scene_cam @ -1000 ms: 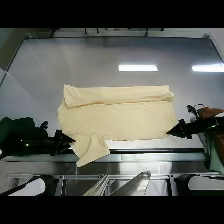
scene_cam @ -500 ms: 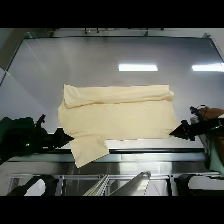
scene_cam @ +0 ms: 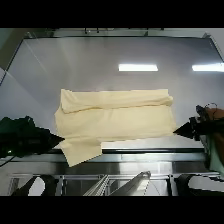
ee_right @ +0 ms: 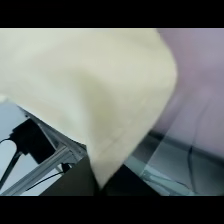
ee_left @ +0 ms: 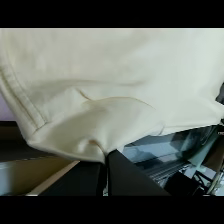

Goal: Fold the shirts.

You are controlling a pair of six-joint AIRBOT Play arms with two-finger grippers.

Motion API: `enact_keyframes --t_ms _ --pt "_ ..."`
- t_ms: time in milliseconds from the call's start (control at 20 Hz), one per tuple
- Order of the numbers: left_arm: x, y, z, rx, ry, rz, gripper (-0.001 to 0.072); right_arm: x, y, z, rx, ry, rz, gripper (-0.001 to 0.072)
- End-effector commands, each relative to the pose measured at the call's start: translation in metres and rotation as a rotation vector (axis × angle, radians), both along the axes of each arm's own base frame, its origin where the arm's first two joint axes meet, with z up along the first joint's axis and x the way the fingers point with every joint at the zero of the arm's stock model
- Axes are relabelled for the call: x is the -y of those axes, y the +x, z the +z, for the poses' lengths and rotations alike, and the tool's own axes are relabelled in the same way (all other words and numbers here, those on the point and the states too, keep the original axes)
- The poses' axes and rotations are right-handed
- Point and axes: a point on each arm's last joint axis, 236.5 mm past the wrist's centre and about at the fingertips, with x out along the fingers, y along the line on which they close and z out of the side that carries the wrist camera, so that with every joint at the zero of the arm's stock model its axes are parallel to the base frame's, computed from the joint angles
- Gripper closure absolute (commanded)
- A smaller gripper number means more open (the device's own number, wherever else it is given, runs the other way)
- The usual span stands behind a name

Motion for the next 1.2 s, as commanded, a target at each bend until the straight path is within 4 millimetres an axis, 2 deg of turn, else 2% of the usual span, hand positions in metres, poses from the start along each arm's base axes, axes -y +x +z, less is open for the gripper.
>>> enact_keyframes --t_ms 0,50,150,350,500,600,650,750,900,1000,1150 --pt "-0.005 0.023 0.029 0.045 -0.068 0.01 0.0687 -0.008 0.044 0.051 0.186 0.15 -0.085 0.0693" --pt "-0.012 0.036 0.036 0.058 -0.068 0.004 0.0688 -0.005 0.06 0.058 0.233 0.148 -0.12 0.0693" --pt "-0.02 0.065 0.048 0.086 -0.051 -0.043 0.0688 0.0 0.091 0.058 0.311 0.086 -0.177 0.0693" --pt "-0.019 0.146 0.058 0.142 -0.005 -0.163 0.0688 0.009 0.158 0.045 0.448 -0.068 -0.302 0.0692" --pt "-0.013 0.211 0.045 0.162 -0.001 -0.248 0.0688 0.014 0.2 0.042 0.566 -0.123 -0.358 0.0692" --pt "-0.011 0.245 0.026 0.145 -0.019 -0.288 0.0696 0.014 0.216 0.034 0.603 -0.151 -0.369 0.0692" --pt "-0.011 0.255 0.014 0.124 -0.033 -0.301 0.0696 0.012 0.218 0.024 0.592 -0.162 -0.365 0.0692" --pt "-0.01 0.268 -0.01 0.084 -0.062 -0.324 0.0696 0.004 0.216 0.004 0.56 -0.157 -0.34 0.0693" --pt "-0.013 0.275 -0.036 0.043 -0.088 -0.338 0.0697 -0.003 0.203 -0.029 0.494 -0.17 -0.28 0.0692" --pt "-0.014 0.273 -0.045 0.015 -0.108 -0.356 0.0697 -0.002 0.196 -0.039 0.475 -0.189 -0.247 0.0692" --pt "-0.022 0.261 -0.057 -0.058 -0.08 -0.401 0.0694 -0.003 0.191 -0.043 0.456 -0.196 -0.227 0.0692"
